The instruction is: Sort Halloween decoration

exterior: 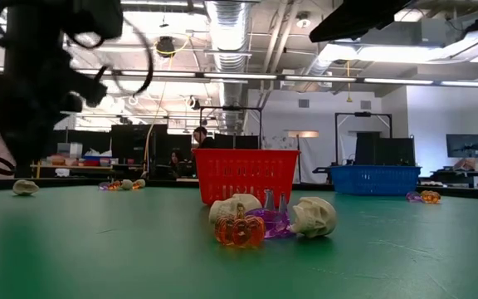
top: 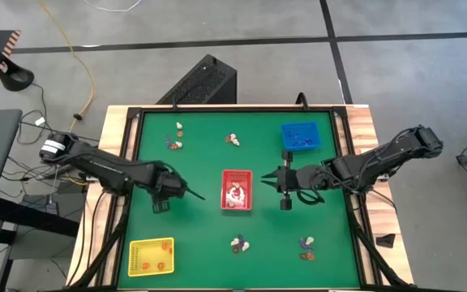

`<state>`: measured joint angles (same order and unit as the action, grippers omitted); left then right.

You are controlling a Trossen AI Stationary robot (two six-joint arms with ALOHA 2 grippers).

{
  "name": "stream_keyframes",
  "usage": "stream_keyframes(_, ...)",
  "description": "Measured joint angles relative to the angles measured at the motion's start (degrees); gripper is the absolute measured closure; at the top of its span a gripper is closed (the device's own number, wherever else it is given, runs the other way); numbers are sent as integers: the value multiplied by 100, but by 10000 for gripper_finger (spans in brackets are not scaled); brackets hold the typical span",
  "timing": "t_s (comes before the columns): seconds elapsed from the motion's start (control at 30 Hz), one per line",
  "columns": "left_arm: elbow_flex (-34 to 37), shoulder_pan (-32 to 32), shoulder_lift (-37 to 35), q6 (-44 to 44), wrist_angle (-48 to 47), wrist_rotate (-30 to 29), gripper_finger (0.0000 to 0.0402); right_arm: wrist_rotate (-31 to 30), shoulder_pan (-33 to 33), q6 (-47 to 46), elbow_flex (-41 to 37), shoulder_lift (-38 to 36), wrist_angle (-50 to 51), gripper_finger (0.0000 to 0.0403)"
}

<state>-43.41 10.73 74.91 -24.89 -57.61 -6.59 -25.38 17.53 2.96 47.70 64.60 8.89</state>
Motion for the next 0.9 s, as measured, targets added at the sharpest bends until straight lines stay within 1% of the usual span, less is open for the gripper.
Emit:
stream_keyframes(0.1,218,-216,2,336,148,8,265,4,1,-12,0,0,8,322)
stream_keyframes(0.27,563,-404,4,731,777,15,265,6,6,-130,0,0,15,322)
stream_keyframes(0.5,624,-584,4,712,805,-1,265,6,8,-193,0,0,119,322)
stream_keyframes(0.63,624,-700,50,756,809,181,265,8,9,-345,0,0,180,322)
stream_keyframes(0.73,623,-746,239,796,811,290,265,8,47,-449,0,0,252,322)
stream_keyframes(0.9,573,-746,892,952,799,335,265,8,184,-466,0,0,288,322)
